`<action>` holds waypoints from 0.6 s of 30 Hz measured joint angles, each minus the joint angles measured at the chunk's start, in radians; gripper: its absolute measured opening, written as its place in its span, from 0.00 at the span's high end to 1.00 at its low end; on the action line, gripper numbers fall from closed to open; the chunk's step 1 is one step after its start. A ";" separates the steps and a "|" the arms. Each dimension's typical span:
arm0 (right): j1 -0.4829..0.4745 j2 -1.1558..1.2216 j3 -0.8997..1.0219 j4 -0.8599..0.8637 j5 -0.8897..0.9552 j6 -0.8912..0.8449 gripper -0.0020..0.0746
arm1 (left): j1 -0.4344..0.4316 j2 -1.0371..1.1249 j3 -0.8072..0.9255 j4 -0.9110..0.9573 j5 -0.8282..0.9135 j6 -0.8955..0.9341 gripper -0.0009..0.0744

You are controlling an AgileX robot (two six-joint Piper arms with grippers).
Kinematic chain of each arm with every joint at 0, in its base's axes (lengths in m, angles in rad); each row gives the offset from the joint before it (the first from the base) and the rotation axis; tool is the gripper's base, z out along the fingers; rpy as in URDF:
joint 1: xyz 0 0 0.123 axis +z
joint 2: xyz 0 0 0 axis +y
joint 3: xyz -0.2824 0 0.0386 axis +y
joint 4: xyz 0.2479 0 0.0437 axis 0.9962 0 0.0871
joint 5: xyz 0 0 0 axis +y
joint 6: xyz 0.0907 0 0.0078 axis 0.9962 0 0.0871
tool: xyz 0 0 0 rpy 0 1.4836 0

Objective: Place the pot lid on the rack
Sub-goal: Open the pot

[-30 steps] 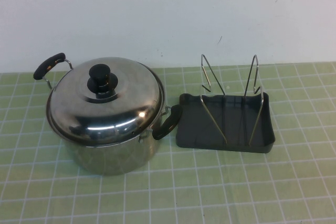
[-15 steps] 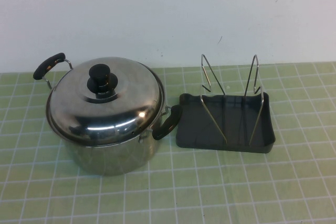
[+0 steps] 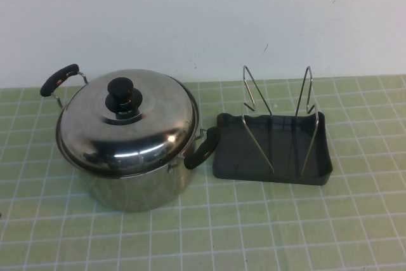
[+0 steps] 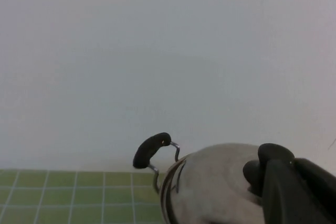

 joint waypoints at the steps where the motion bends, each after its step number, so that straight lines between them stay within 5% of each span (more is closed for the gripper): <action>1: 0.000 0.015 0.000 0.000 0.002 0.000 0.98 | 0.000 0.054 -0.014 0.000 -0.040 -0.002 0.99; 6: 0.000 0.078 0.000 0.000 0.043 -0.004 0.98 | 0.000 0.314 -0.077 0.116 -0.295 -0.020 0.88; 13: 0.000 0.082 0.000 0.000 0.100 -0.067 0.98 | 0.000 0.625 -0.188 0.301 -0.558 -0.246 0.26; 18: 0.000 0.082 0.000 0.001 0.177 -0.077 0.98 | 0.000 0.805 -0.286 0.422 -0.609 -0.281 0.13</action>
